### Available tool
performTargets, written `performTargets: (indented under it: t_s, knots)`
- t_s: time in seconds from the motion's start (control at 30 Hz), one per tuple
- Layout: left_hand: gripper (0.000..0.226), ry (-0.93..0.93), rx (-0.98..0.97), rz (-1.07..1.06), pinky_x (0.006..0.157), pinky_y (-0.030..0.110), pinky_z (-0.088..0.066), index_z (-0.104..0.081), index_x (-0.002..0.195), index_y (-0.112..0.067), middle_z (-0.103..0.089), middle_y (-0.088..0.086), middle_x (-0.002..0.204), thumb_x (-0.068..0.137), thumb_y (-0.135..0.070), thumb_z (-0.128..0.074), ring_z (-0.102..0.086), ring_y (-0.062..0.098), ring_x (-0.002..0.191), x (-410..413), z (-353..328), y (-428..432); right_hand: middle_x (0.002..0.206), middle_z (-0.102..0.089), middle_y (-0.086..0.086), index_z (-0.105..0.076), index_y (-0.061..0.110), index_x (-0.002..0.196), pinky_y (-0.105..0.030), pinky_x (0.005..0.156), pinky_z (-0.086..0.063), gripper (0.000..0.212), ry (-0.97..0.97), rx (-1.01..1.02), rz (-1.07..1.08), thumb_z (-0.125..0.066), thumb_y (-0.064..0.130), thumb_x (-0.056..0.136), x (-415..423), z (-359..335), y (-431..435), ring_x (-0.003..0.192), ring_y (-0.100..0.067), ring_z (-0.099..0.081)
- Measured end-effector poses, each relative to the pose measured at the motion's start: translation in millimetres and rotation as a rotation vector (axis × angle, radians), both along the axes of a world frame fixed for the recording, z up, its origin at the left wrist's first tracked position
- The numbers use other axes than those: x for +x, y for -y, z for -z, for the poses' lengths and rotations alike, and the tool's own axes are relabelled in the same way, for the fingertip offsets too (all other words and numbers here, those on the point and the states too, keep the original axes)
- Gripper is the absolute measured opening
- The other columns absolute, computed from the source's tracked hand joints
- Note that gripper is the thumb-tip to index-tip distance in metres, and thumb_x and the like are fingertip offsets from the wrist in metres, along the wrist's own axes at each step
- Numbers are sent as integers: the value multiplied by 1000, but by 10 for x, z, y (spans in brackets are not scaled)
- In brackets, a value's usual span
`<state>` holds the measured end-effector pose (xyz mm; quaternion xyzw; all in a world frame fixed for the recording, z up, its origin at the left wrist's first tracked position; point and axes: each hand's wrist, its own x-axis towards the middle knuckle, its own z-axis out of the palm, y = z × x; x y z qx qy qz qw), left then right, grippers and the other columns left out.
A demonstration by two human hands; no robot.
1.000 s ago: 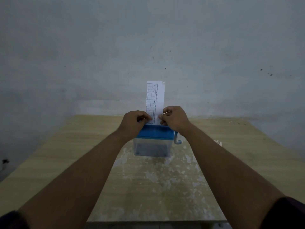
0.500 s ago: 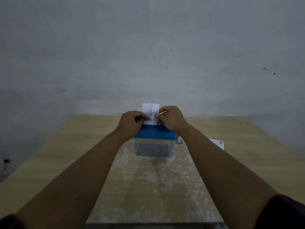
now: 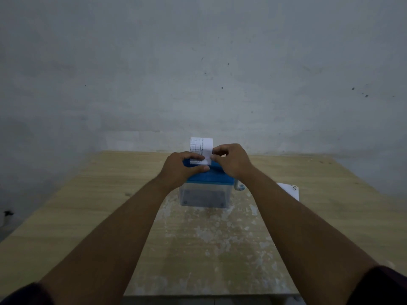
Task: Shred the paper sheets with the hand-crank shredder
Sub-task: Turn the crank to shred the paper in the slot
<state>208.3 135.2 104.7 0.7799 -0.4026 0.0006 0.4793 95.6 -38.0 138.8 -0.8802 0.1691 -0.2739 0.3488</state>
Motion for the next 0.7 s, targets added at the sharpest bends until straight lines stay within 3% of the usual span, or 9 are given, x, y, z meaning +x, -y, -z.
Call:
performTargets:
  t_s: [0.1,0.17,0.23,0.33,0.43,0.53,0.63,0.7]
  knots:
    - [46,-11,-9,-1,80,-1,-39,-82,115,-31,-71,-18,119,75,-52,-92,-60,-12,100,0,11,-6,104,-75,9,-82,22,111,-12,76,-46,16,6,-15,18,-74,22,97,-98,27,37,83,-1,-63]
    - [44,-21,-38,1,77,-2,-40,-82,112,-31,-71,-16,119,74,-51,-93,-59,-15,101,6,28,-9,103,-74,11,-81,26,108,-9,72,-44,16,20,-10,68,-69,21,100,-185,78,93,83,1,-61]
    - [40,-46,-79,2,77,-2,-42,-82,108,-31,-71,-13,120,73,-48,-94,-62,-8,103,1,49,-9,104,-74,9,-80,25,108,-10,71,-48,23,10,16,115,-60,16,103,-280,162,171,85,-4,-64]
    - [36,-88,-122,6,73,2,-45,-82,106,-29,-71,-8,122,75,-43,-94,-63,3,106,-15,95,0,98,-68,3,-70,21,111,-10,52,-42,23,-70,39,174,-47,20,109,-422,296,215,74,-9,-61]
    - [37,-107,-154,18,72,4,-47,-83,106,-26,-73,-6,119,74,-43,-93,-64,0,105,-32,137,14,92,-66,-2,-66,15,103,-29,71,-42,44,-145,56,179,-32,41,114,-524,460,186,82,-21,-61]
    - [37,-109,-170,21,73,3,-47,-84,105,-22,-74,-4,118,74,-39,-94,-63,-3,104,-25,151,29,86,-69,-4,-71,11,96,-36,77,-46,69,-206,113,162,-21,55,112,-595,594,138,85,-23,-66]
    - [34,-135,-180,23,72,3,-47,-84,106,-17,-74,-3,113,76,-31,-94,-64,0,100,-27,155,45,92,-73,-4,-66,16,100,-38,78,-54,60,-170,121,200,-28,62,108,-647,656,135,86,-23,-70]
    - [34,-127,-165,22,71,3,-46,-84,105,-16,-74,-5,108,76,-32,-94,-64,0,98,-20,150,47,94,-74,-4,-57,19,106,-33,70,-51,47,-157,172,210,-37,61,107,-687,653,126,85,-20,-70]
